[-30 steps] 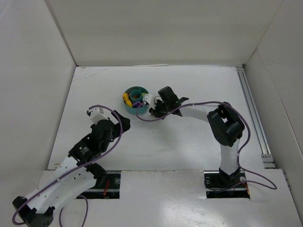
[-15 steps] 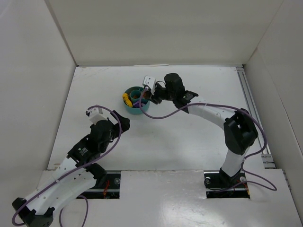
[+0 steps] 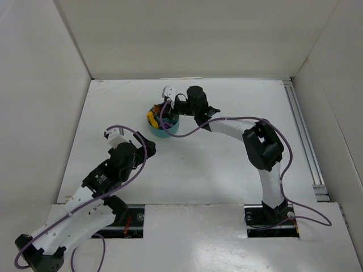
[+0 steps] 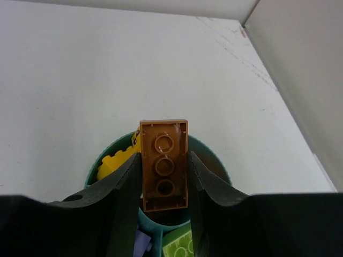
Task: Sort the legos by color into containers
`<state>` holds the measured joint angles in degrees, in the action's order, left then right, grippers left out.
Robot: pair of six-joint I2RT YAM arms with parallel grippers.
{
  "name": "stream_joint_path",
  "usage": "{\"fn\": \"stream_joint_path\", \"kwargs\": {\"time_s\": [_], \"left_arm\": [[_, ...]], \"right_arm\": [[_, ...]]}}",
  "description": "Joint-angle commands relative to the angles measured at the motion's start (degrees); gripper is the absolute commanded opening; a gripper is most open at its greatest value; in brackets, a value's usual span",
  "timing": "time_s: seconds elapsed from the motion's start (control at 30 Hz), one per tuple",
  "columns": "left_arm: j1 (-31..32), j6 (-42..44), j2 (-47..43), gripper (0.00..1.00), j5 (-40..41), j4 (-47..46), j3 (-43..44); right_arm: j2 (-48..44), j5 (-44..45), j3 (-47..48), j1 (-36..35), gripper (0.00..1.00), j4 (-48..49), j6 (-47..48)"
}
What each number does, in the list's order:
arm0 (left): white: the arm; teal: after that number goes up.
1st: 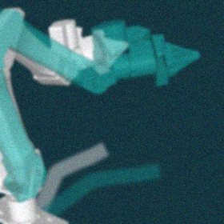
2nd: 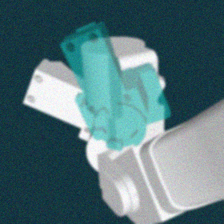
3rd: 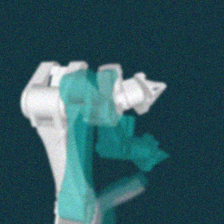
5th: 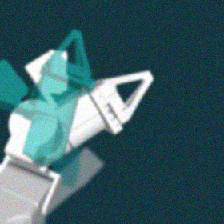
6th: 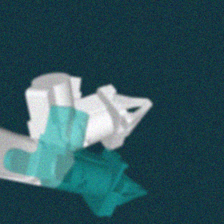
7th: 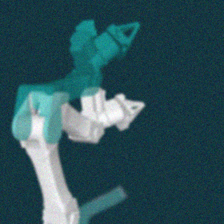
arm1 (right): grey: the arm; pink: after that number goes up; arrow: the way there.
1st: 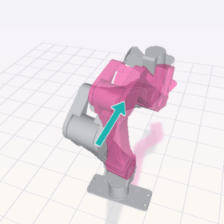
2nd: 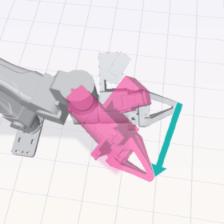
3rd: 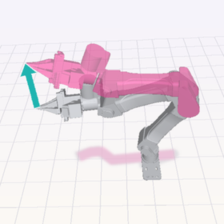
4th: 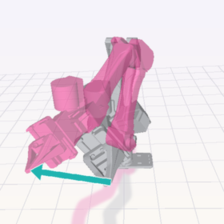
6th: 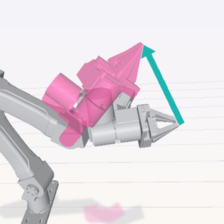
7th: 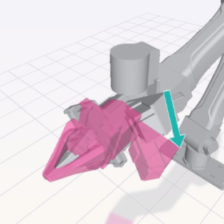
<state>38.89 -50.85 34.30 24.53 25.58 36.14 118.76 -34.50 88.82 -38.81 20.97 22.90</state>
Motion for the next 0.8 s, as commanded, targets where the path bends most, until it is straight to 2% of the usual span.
{"fn": "stream_joint_path", "kwargs": {"time_s": [0.0, 0.37, 0.43, 0.63, 0.77], "left_arm": [[0.0, 0.0, -0.3, 0.99, 1.9, 0.3, 2.6], [0.0, 0.0, -0.3, 0.99, 1.9, 0.3, 2.6], [0.0, 0.0, -0.3, 0.99, 1.9, 0.8, 2.6], [0.0, -0.6, -0.8, 0.99, 1.9, 0.8, 3.1], [0.0, -0.6, -0.8, 0.99, 1.4, 1.3, 3.1]], "right_arm": [[0.7, -2.6, 2.8, 0.0, 0.29, 4.9, -1.8], [3.9, -1.5, 3.3, 0.0, 0.35, 4.9, -1.8], [3.9, -1.5, 2.7, 0.0, 0.39, 4.9, -1.8], [-0.2, -1.5, 0.3, 0.0, 0.64, 4.9, -1.3], [-4.5, 0.6, -0.9, 0.0, 0.67, 4.9, 0.0]]}}
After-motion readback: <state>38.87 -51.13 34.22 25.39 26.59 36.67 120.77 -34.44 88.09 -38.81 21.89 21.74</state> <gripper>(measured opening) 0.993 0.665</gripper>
